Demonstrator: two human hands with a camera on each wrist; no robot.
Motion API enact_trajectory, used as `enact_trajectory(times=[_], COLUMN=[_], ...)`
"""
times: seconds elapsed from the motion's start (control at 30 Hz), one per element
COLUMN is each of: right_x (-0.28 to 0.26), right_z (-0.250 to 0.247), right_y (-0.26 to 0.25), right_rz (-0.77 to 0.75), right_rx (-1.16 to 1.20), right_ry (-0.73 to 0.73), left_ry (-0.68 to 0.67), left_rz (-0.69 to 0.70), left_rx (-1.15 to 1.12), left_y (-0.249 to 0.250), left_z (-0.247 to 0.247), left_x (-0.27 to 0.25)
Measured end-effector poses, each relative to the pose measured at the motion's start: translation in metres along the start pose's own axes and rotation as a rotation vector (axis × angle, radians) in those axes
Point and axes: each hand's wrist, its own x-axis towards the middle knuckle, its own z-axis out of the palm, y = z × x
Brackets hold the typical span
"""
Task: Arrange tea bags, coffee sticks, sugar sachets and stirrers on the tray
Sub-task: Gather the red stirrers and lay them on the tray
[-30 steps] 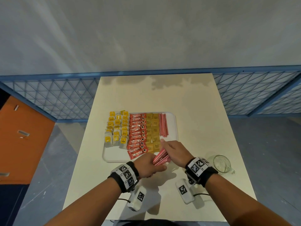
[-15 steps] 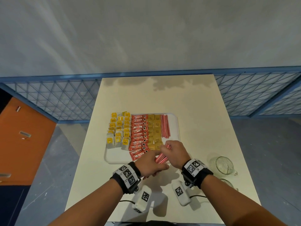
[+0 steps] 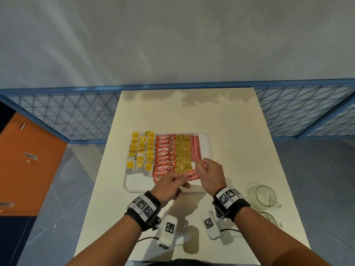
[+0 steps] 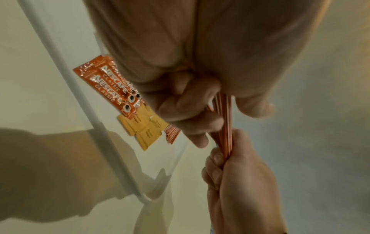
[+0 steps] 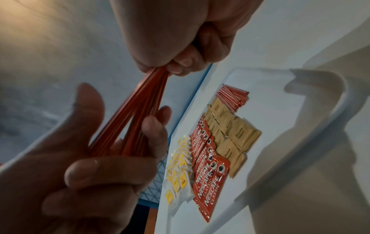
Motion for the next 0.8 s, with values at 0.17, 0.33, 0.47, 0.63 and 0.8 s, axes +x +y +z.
enact_trajectory(times=[0.17,0.33,0.47,0.63,0.8], right_x=[0.01,0.025,0.037,0.046,0.055], right_z=[0.001,-0.005,-0.003,-0.004,-0.005], right_y=[0.001,0.001,0.001,-0.004,-0.004], right_rz=[0.037,0.03,0.089,0.334,0.358], right_rx=[-0.011,-0.059,0.05,0.395,0.325], right_ry=[-0.019,-0.045,-0.055,-0.241,-0.399], left_ry=[-0.033,-0.157,-0.191,-0.093,-0.115], left_rz=[0.096,0.136,0.108,0.033,0.035], left_rx=[0.275,0.318,0.275,0.021,-0.003], left_y=[0.007,0.005,0.002,0.008,0.01], left_z=[0.0,-0.003,0.002,0.006,0.008], left_x=[0.004,0.011,0.019,0.037,0.058])
